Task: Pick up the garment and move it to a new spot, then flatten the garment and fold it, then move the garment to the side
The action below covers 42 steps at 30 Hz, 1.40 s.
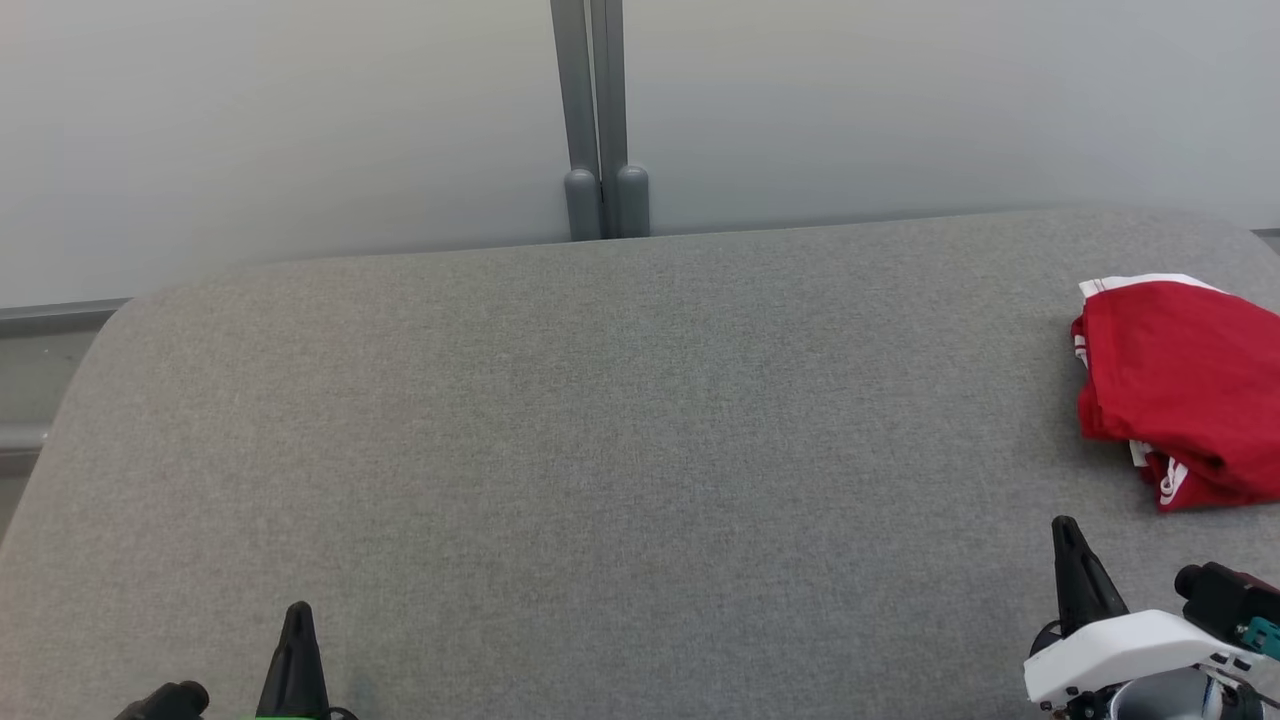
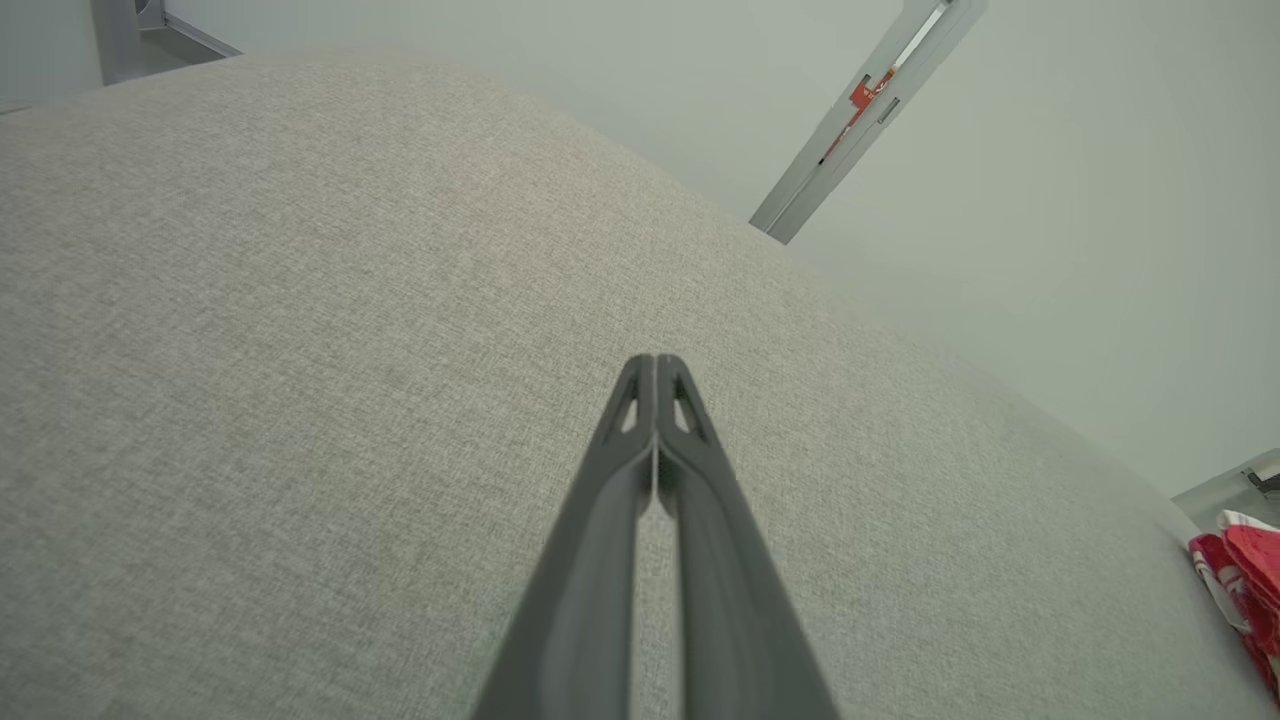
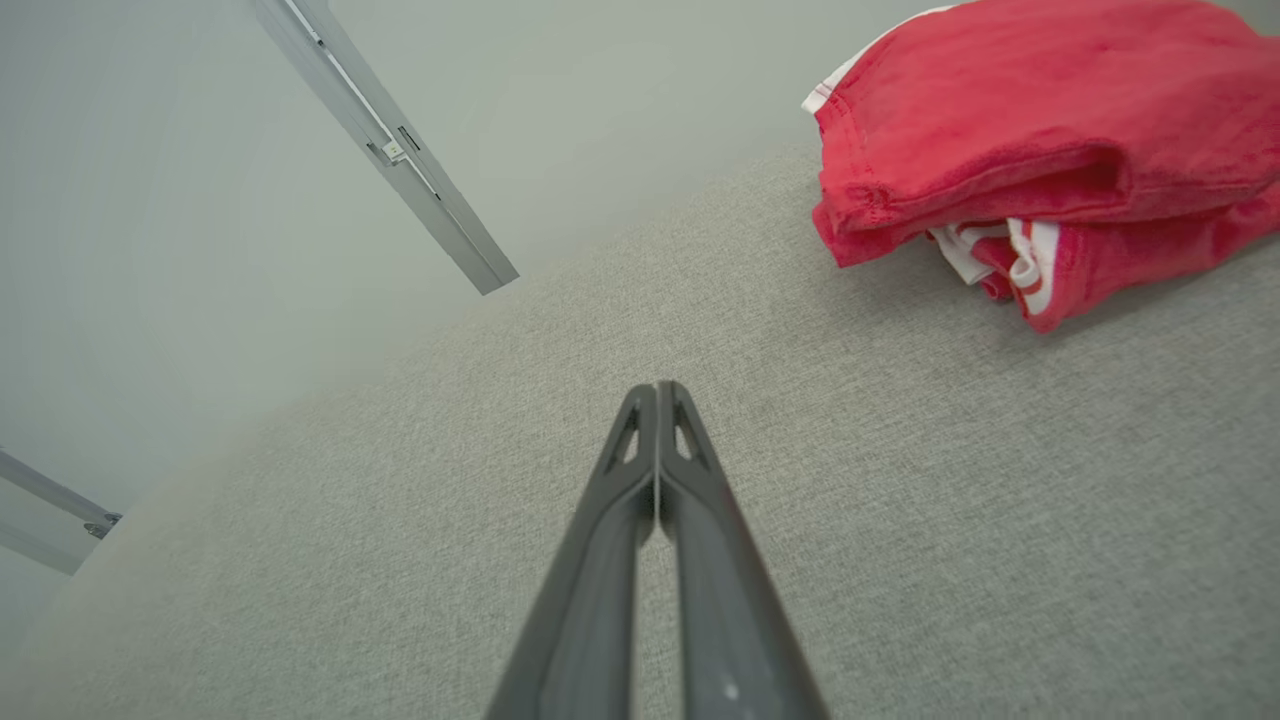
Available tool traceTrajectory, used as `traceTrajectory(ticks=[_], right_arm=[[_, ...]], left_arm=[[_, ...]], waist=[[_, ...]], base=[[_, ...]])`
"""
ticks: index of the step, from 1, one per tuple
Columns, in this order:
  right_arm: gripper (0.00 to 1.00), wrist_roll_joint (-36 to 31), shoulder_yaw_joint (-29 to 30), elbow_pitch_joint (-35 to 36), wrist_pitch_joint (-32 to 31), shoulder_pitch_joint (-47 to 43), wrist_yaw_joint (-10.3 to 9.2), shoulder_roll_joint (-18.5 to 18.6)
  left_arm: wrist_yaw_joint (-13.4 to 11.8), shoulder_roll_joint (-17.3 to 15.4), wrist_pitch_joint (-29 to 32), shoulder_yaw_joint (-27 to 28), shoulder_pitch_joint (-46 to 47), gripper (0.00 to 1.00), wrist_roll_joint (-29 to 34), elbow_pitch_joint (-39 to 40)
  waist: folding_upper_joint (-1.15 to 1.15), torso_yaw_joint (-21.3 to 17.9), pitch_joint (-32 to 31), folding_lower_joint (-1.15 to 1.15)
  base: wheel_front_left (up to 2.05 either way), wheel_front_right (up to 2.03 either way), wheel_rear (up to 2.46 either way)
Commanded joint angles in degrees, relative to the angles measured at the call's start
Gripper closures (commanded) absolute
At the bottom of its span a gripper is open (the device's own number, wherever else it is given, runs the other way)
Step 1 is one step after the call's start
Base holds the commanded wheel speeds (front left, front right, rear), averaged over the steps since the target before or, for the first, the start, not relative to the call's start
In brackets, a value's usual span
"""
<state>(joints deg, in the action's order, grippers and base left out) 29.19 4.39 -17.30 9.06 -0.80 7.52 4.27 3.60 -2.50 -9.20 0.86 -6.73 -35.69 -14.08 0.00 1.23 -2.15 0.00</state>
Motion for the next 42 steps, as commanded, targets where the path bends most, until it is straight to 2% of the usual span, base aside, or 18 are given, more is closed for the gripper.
traceTrajectory(ticks=[1,20,42], right_arm=[[1.0,2.5,0.3,1.1,-0.5,1.8,-0.01,0.2],[1.0,18.5,0.8,1.8,-4.5,3.3,-0.01,-0.2],[1.0,33.6,1.3,2.4,-8.3,4.7,-0.01,-0.6]], left_arm=[[0.4,-0.2,0.4,0.5,1.9,1.0,-2.1,0.8],[1.4,-0.3,4.5,1.9,5.0,1.0,-16.5,0.6],[2.3,-0.4,8.3,3.2,7.9,1.0,-30.1,0.5]], waist=[[0.0,0.0,0.0,0.0],[0.0,-0.2,0.5,0.0],[0.0,-0.5,0.9,0.0]], base=[[0.0,0.0,0.0],[0.0,0.0,0.0],[0.0,0.0,0.0]])
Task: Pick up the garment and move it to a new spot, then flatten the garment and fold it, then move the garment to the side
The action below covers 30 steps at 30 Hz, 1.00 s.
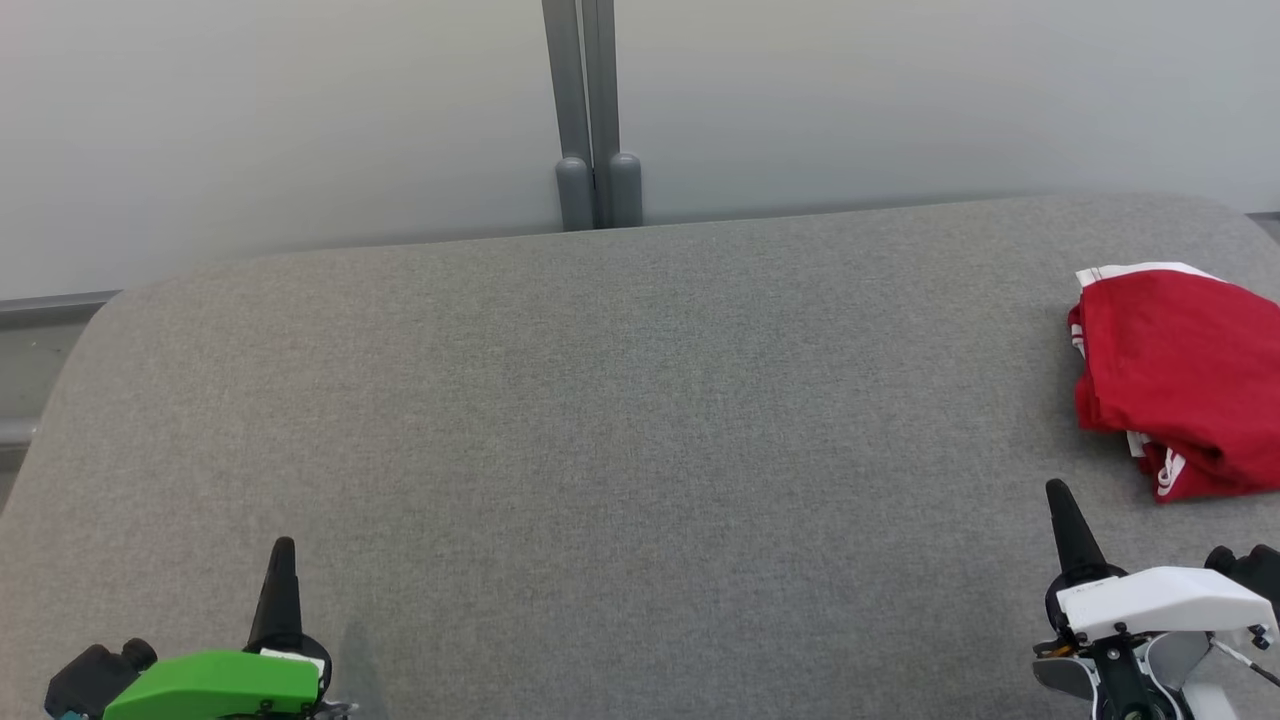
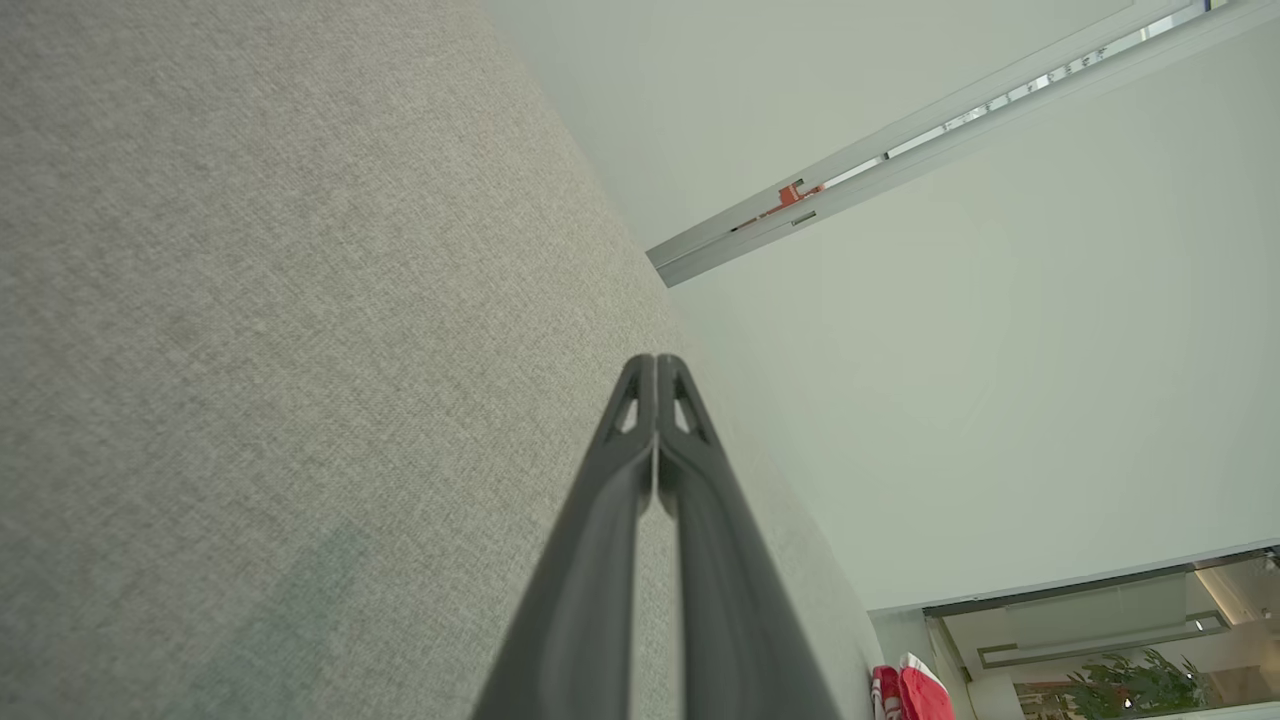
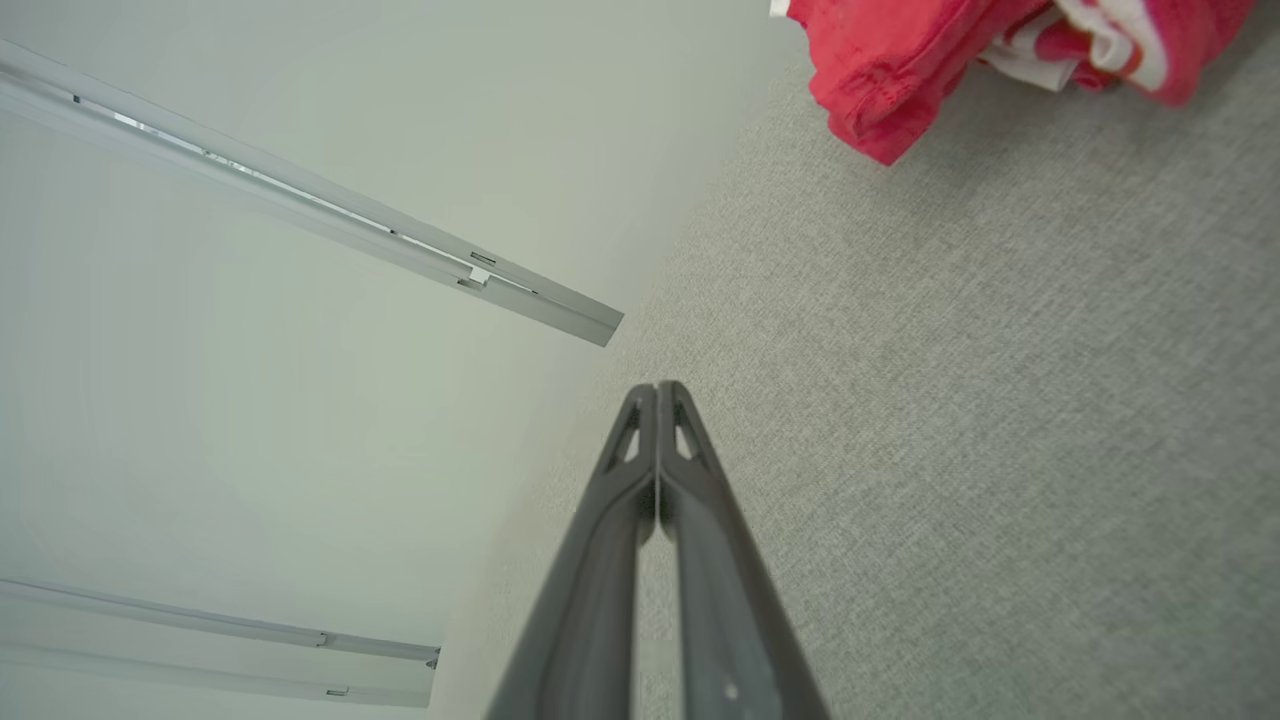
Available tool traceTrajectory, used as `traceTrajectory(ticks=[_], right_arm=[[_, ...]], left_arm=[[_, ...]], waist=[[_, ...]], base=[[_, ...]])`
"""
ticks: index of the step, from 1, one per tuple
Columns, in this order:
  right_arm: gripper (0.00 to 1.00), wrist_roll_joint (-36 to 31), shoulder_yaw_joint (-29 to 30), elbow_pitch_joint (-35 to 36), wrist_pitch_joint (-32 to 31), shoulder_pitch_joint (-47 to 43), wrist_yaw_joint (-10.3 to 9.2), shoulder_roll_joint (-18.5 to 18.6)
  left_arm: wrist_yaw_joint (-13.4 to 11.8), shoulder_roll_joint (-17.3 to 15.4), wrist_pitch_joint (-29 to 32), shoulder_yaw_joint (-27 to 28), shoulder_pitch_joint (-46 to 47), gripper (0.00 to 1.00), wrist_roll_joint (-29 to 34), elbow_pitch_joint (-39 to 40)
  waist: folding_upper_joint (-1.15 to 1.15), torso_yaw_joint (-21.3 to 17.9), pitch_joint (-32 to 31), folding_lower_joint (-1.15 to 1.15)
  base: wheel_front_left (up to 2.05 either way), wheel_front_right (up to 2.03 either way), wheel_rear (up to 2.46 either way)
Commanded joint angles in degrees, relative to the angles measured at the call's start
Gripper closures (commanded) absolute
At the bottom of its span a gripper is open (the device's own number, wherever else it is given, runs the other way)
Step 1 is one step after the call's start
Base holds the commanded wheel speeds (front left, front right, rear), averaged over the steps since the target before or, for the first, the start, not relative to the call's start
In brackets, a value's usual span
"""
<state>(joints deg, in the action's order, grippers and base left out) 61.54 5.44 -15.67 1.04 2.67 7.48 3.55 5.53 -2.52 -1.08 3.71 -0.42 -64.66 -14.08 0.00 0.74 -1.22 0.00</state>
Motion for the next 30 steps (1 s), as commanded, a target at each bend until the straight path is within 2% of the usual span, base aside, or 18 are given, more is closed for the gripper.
traceTrajectory(ticks=[1,30], right_arm=[[1.0,1.7,0.2,0.8,-0.4,1.3,0.03,0.1],[1.0,17.6,0.8,1.3,-4.4,2.7,0.03,-0.3]], left_arm=[[0.4,-0.4,0.4,0.4,1.7,1.0,-1.7,0.5],[1.3,-0.5,4.4,1.8,4.7,1.0,-16.0,0.2]], waist=[[0.0,0.0,0.0,0.0],[0.0,-0.4,0.7,0.0]], base=[[0.0,0.0,0.0],[0.0,0.0,0.0]])
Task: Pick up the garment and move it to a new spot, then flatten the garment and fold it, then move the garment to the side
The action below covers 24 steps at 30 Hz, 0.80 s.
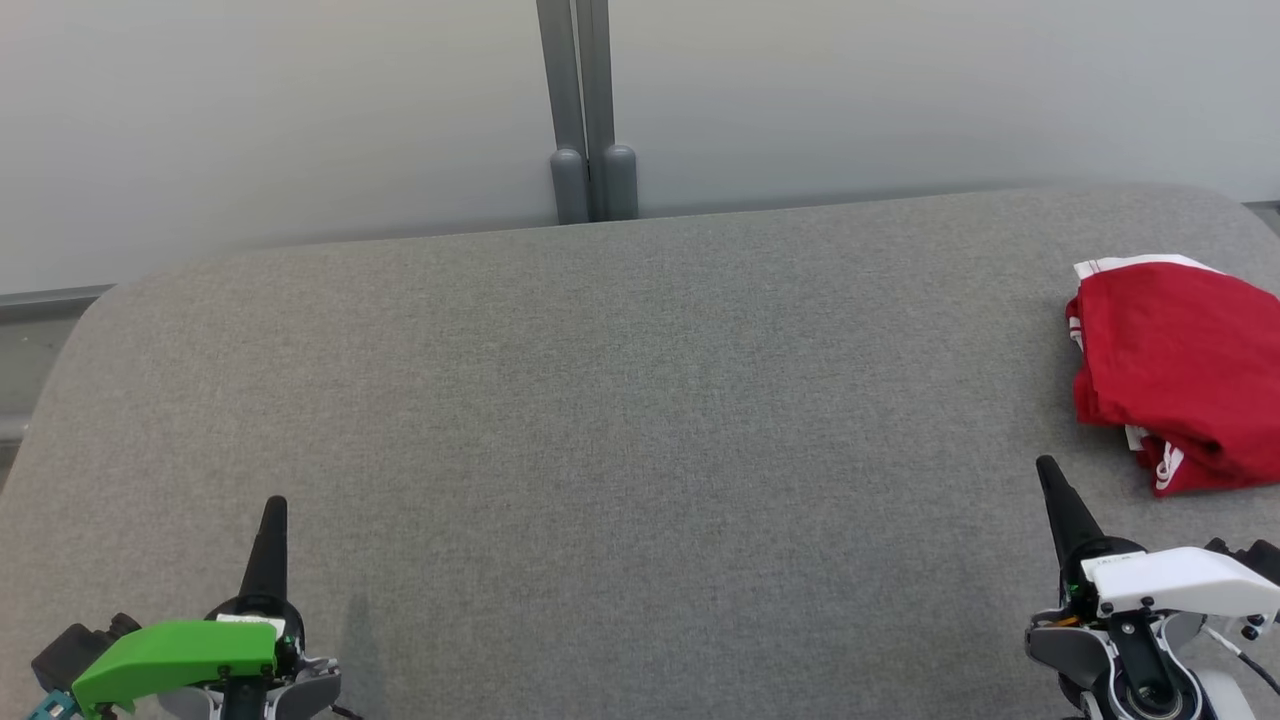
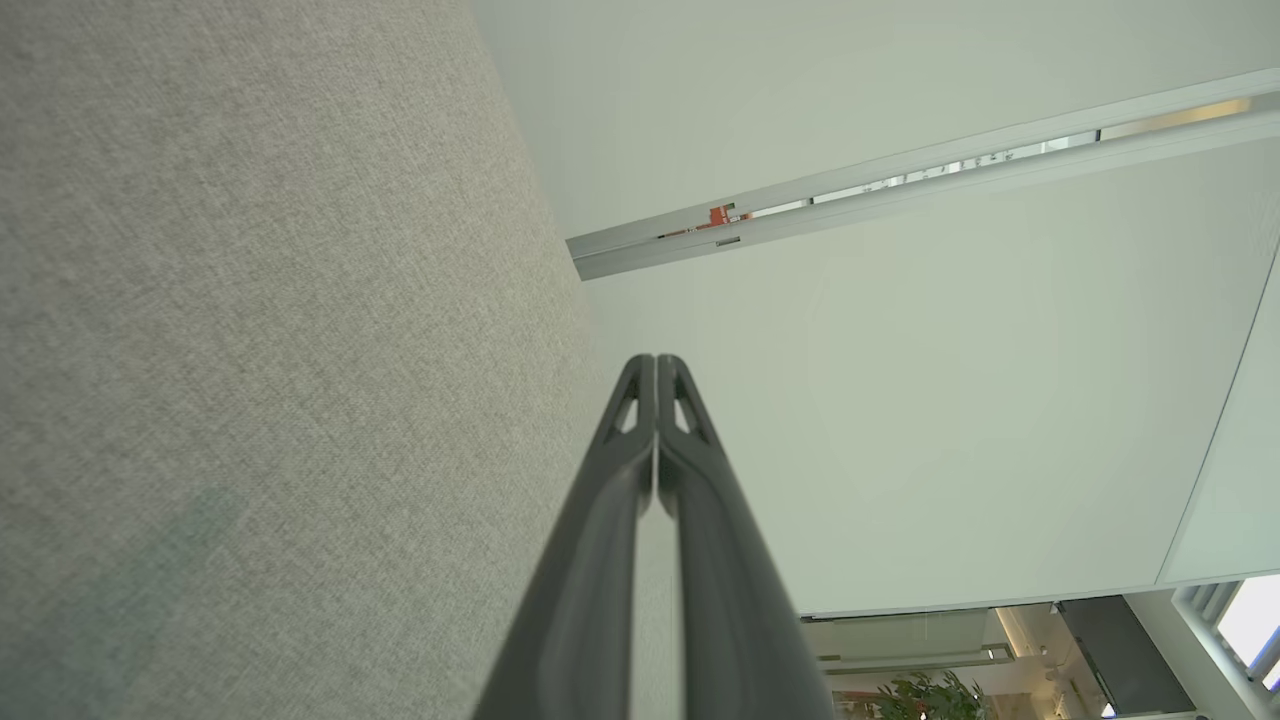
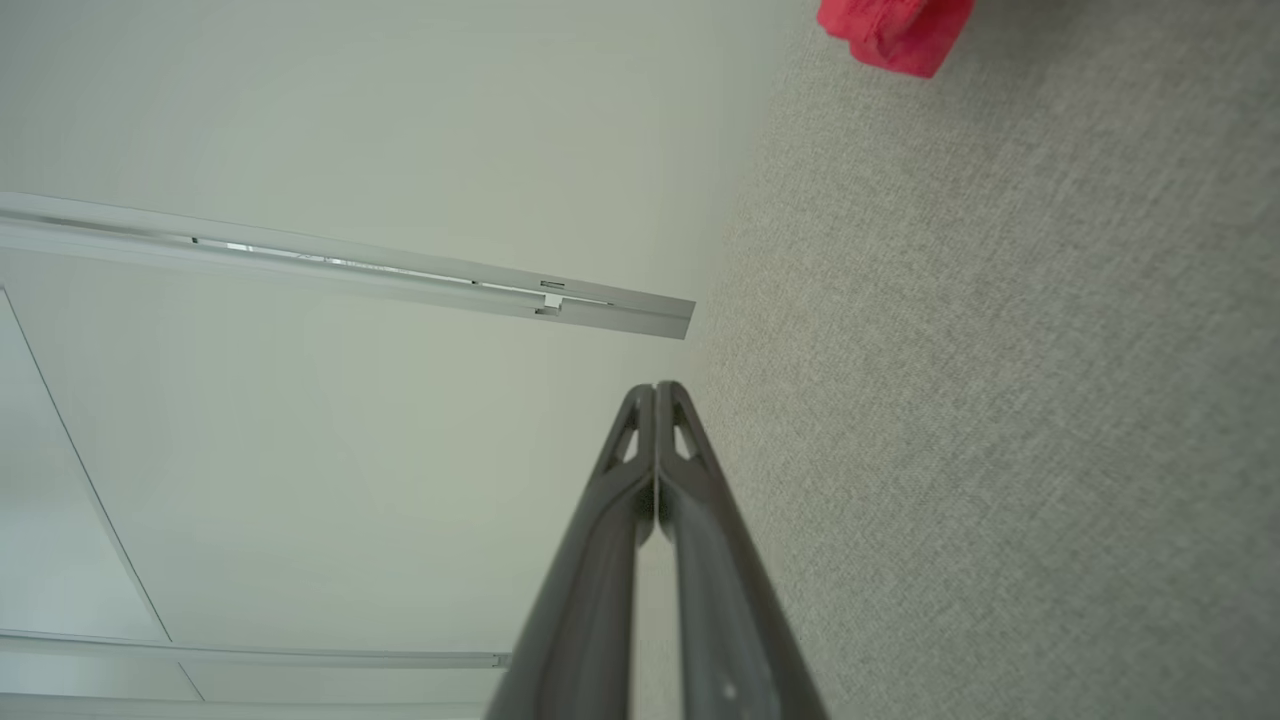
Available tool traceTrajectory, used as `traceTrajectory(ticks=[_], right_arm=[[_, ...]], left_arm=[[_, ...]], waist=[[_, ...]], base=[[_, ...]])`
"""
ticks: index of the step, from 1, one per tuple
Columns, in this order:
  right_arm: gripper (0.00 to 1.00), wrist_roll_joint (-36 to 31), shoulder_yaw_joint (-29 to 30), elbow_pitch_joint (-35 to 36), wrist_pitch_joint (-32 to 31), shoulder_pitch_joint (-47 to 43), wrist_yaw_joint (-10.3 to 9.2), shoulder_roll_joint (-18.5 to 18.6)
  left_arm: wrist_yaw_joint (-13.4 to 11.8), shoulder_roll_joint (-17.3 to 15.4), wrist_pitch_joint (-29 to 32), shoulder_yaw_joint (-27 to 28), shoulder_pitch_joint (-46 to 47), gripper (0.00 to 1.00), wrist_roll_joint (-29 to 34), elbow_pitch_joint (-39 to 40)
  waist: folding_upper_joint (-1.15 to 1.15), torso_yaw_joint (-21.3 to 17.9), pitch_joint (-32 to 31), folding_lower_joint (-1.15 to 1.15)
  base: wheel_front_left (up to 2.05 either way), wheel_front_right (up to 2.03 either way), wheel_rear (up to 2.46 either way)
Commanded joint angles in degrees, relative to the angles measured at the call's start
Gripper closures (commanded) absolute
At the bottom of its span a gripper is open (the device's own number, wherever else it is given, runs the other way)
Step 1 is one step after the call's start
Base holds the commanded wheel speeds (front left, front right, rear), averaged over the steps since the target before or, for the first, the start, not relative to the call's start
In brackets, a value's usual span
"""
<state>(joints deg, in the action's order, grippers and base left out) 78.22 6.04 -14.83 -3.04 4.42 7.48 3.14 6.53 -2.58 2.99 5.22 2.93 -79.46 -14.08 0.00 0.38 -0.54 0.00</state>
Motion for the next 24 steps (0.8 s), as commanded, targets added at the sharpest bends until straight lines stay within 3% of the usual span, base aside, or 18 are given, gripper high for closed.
traceTrajectory(ticks=[1,24], right_arm=[[1.0,1.5,0.2,0.5,-0.5,1.0,0.03,0.1],[1.0,11.5,0.5,0.9,-3.0,1.9,0.02,-0.2]], left_arm=[[0.4,-0.4,0.5,0.3,1.5,1.0,-1.6,0.2],[1.0,-0.5,2.9,1.2,3.4,1.0,-10.5,0.1]], waist=[[0.0,0.0,0.0,0.0],[0.0,-0.3,0.5,0.0]], base=[[0.0,0.0,0.0],[0.0,0.0,0.0]])
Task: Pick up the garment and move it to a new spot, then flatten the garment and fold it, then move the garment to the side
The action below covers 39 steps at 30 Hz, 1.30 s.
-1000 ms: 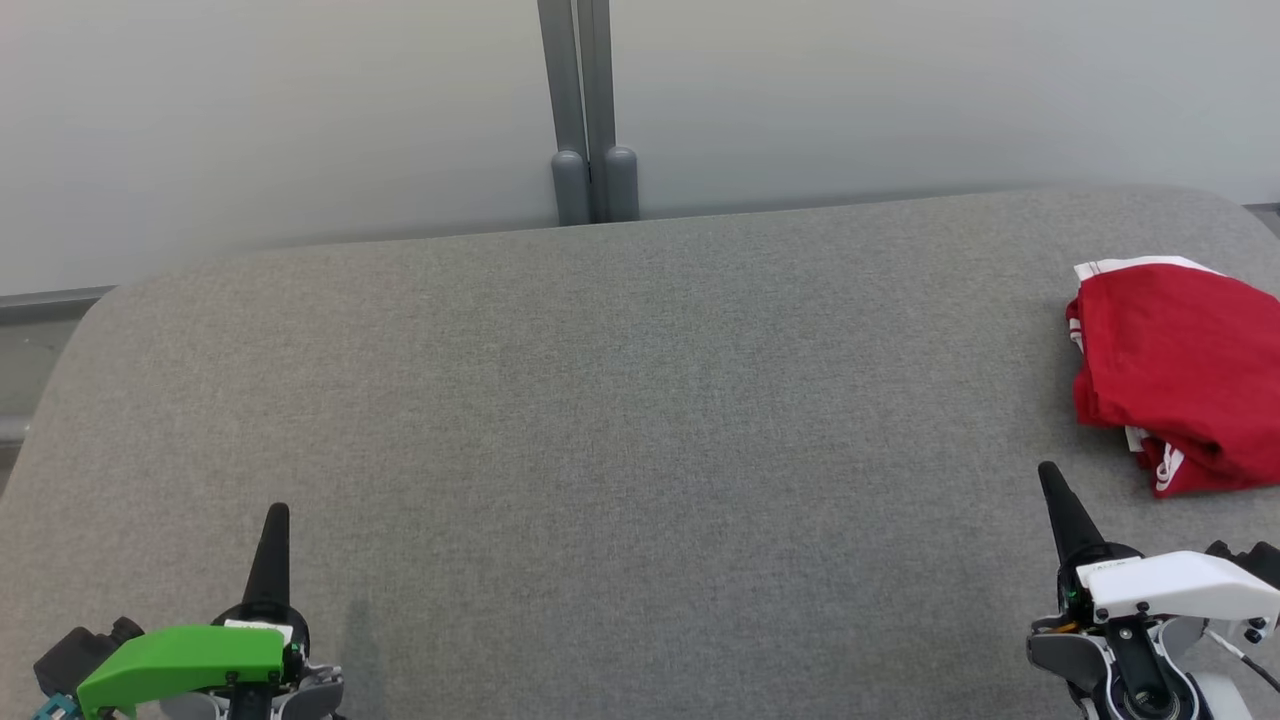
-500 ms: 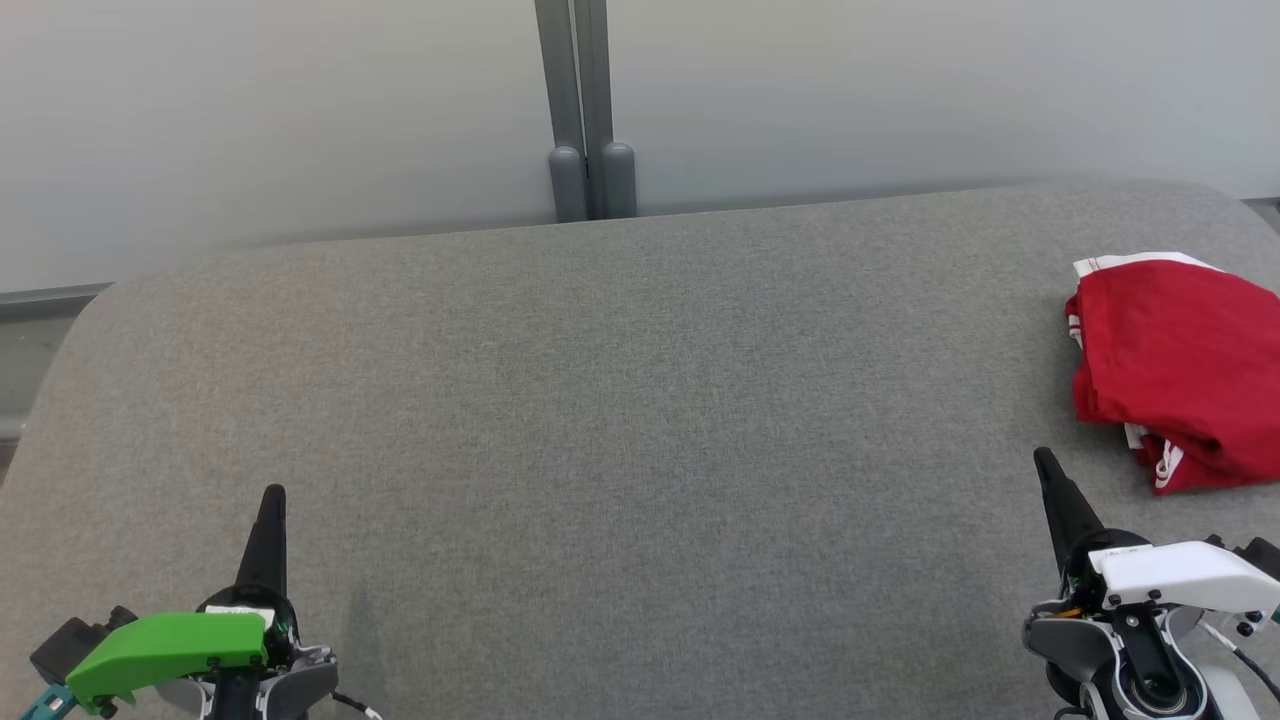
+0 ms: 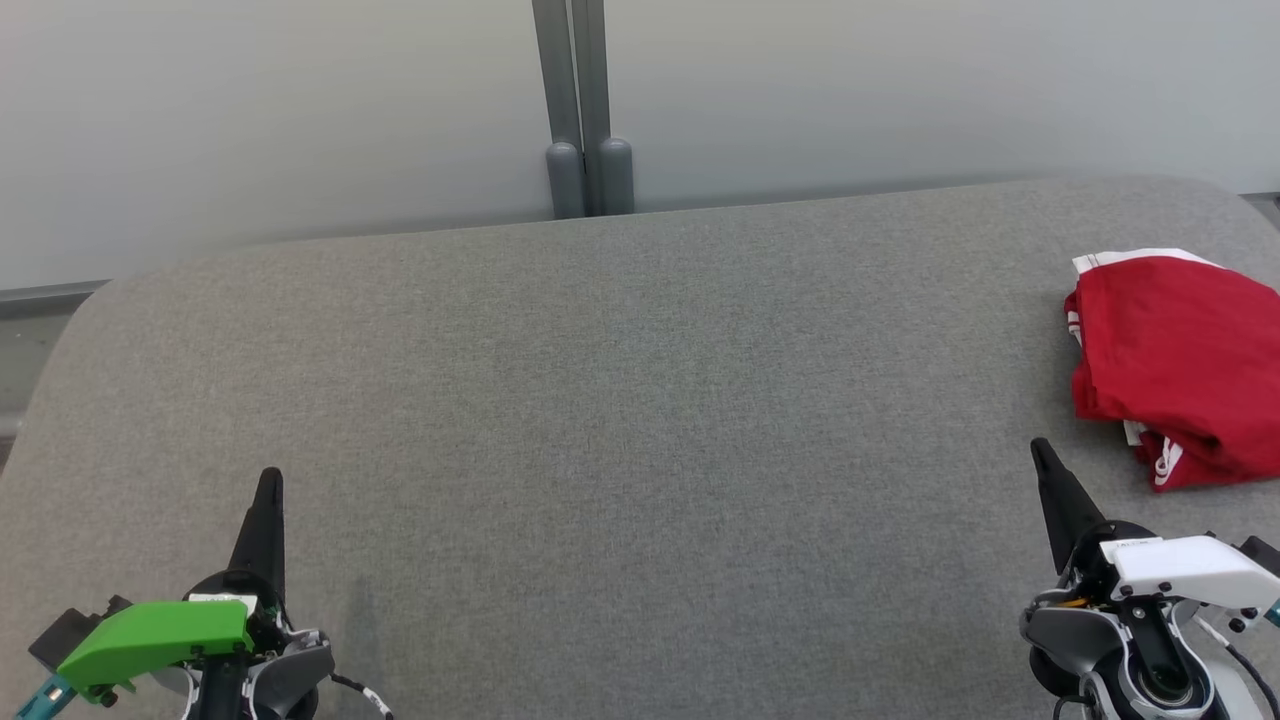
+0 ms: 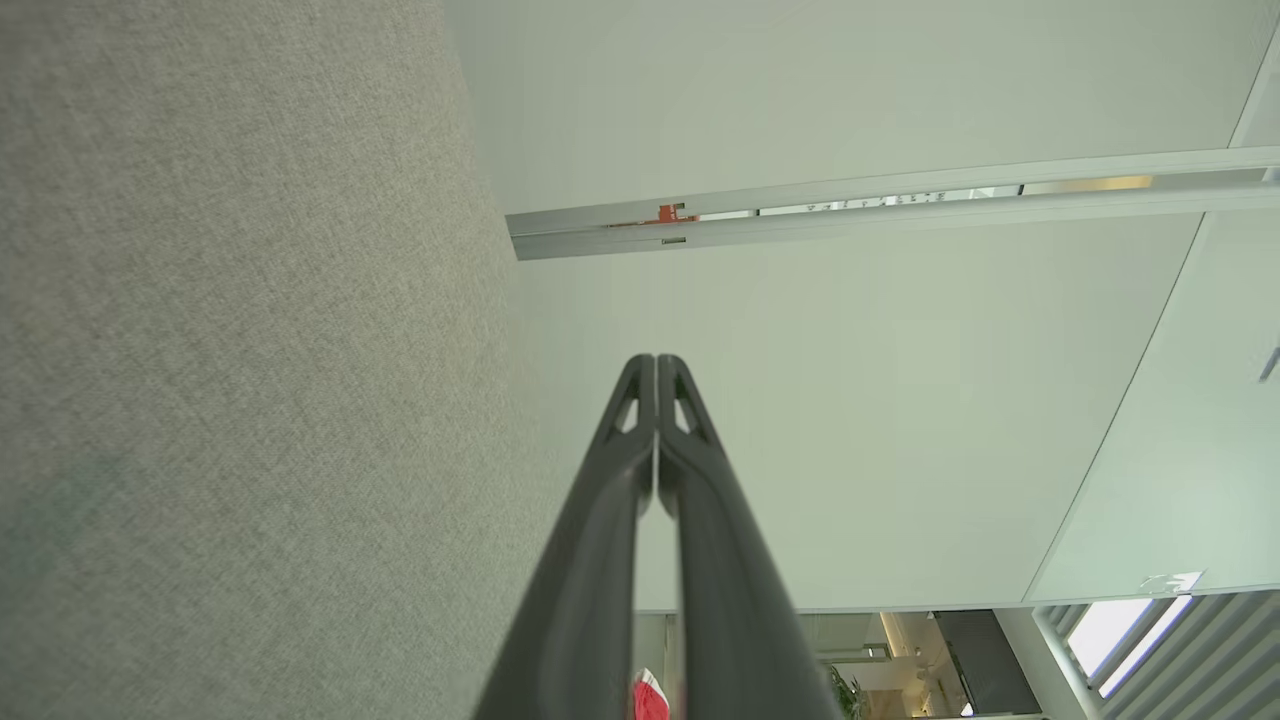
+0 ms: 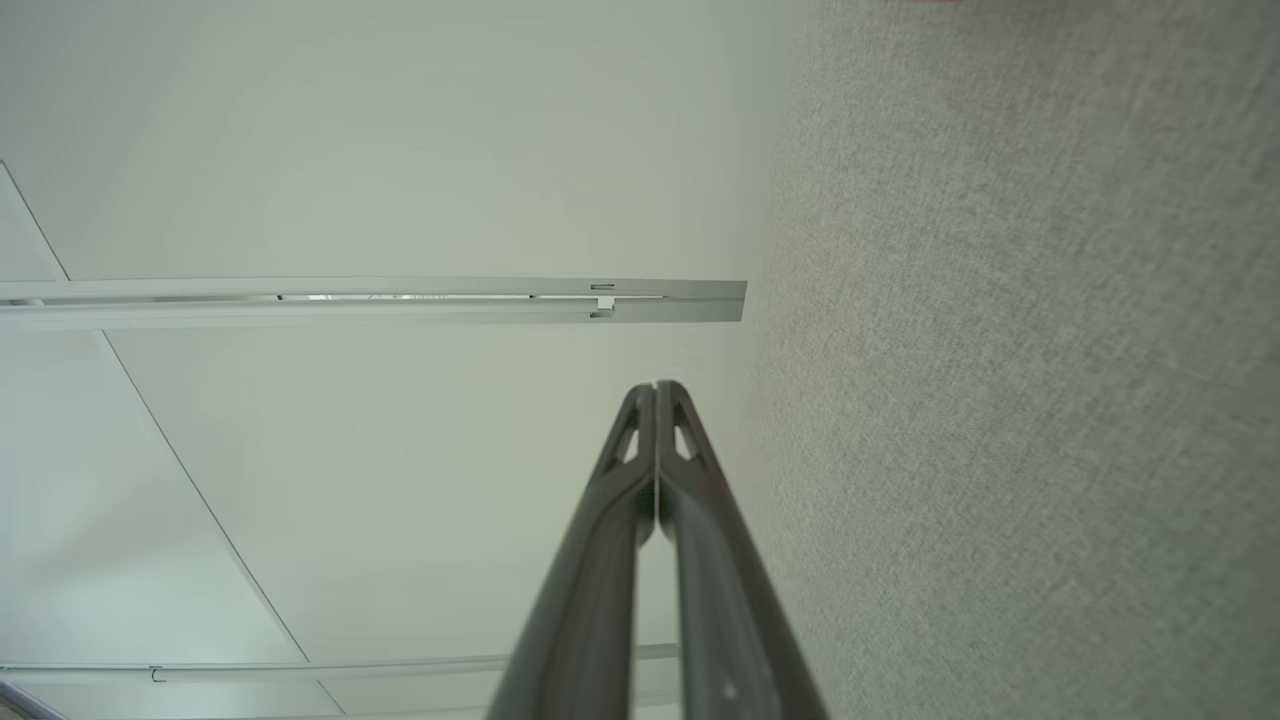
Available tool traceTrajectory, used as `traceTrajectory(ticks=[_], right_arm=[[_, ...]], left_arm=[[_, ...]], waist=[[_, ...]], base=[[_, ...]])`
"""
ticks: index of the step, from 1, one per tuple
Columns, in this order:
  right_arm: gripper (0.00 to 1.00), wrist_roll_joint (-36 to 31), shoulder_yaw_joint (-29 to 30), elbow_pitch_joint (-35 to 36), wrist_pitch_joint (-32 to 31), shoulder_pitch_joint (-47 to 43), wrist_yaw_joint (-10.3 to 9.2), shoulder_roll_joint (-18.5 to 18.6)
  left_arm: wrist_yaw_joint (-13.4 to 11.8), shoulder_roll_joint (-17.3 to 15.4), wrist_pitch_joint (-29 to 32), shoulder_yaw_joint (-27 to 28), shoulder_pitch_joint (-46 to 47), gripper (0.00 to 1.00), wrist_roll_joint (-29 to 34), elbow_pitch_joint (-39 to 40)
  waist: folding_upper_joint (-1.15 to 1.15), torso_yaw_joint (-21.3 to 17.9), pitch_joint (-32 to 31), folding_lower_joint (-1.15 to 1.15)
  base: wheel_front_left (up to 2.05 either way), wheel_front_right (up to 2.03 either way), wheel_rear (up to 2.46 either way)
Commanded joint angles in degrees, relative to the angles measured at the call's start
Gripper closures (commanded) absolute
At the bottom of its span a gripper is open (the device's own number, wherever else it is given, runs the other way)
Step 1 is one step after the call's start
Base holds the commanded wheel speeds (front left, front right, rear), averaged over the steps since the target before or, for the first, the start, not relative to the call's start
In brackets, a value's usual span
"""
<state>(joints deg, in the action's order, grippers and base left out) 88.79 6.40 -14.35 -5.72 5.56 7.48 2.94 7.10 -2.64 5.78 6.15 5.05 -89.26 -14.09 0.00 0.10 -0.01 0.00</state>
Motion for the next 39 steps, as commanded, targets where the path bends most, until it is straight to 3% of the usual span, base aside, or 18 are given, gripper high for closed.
traceTrajectory(ticks=[1,8,39], right_arm=[[1.0,1.3,0.2,0.4,-0.4,0.8,0.02,0.0],[1.0,4.0,0.2,0.5,-1.1,0.9,0.02,-0.1],[1.0,3.8,0.2,0.5,-1.0,0.9,0.02,0.0]], left_arm=[[0.5,-0.4,0.3,0.3,1.3,1.0,-1.1,0.1],[0.6,-0.4,1.0,0.5,1.8,1.0,-3.5,0.0],[0.5,-0.4,0.9,0.5,1.6,1.0,-3.2,0.0]], waist=[[0.0,0.0,0.0,0.0],[0.0,-0.1,0.2,0.0],[0.0,-0.1,0.2,0.0]], base=[[0.0,0.0,0.0],[0.0,0.0,0.0],[0.0,0.0,0.0]])
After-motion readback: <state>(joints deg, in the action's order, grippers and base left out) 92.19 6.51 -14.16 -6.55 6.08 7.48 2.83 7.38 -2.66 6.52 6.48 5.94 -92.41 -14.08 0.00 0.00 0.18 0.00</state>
